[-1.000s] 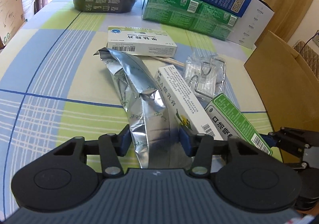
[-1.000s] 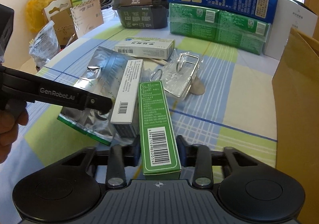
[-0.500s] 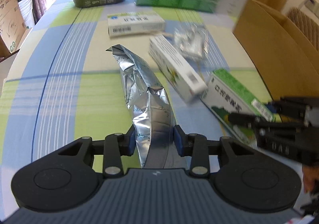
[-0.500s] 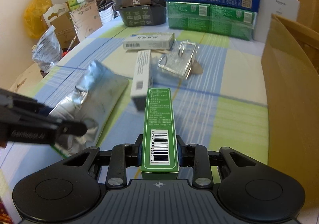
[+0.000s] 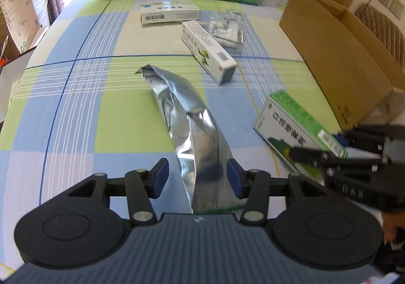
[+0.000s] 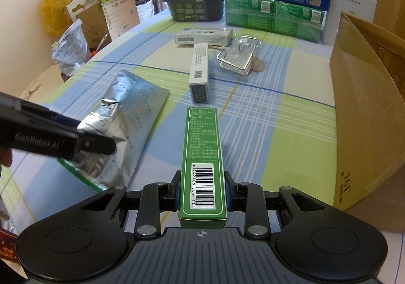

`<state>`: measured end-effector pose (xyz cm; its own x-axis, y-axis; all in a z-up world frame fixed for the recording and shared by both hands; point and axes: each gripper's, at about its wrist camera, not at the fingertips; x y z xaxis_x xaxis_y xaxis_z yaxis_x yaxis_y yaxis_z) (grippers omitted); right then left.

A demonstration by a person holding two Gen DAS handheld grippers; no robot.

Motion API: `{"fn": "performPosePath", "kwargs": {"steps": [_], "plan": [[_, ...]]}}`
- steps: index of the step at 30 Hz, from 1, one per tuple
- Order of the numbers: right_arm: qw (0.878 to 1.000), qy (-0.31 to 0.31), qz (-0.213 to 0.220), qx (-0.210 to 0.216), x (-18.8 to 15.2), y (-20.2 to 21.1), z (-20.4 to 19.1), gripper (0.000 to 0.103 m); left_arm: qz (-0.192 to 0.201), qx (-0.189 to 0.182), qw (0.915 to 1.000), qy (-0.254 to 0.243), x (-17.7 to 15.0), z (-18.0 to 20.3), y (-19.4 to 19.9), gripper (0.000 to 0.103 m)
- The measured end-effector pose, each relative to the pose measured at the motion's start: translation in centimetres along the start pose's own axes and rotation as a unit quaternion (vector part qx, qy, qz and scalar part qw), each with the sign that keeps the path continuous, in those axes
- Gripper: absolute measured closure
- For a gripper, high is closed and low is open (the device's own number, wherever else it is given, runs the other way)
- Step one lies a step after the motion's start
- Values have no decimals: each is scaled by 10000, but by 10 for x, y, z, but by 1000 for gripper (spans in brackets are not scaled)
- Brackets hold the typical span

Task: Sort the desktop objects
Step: 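Lift the foil bag and green box off the table toward the cardboard box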

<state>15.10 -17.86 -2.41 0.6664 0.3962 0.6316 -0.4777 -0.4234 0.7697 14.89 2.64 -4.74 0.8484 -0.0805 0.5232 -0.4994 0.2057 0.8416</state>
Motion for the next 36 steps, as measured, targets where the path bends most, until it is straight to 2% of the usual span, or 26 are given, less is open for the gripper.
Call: {"fn": "performPosePath", "kwargs": {"steps": [7, 14, 28, 32, 36], "plan": [[9999, 128, 45, -79, 8, -14, 2, 75, -150, -95, 9997, 180, 21, -5, -26, 56], [9999, 142, -18, -2, 20, -25, 8, 75, -231, -1, 9997, 86, 34, -4, -42, 56], [9996, 143, -232, -10, 22, -31, 8, 75, -529, 34, 9986, 18, 31, -3, -50, 50], [9997, 131, -212, -31, 23, -30, 8, 75, -555, 54, 9984, -60, 31, -2, -50, 53], [9998, 150, -115, -77, 24, -26, 8, 75, -521, 20, 9986, -105, 29, -1, -46, 64]]}}
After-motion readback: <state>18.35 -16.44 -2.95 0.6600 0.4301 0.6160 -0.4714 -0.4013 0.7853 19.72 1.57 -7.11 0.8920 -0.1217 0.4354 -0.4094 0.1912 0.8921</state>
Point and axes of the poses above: each gripper's, at about its wrist camera, not at the fingertips, and y roughly against the way its jaws point, z to its right, x to its top
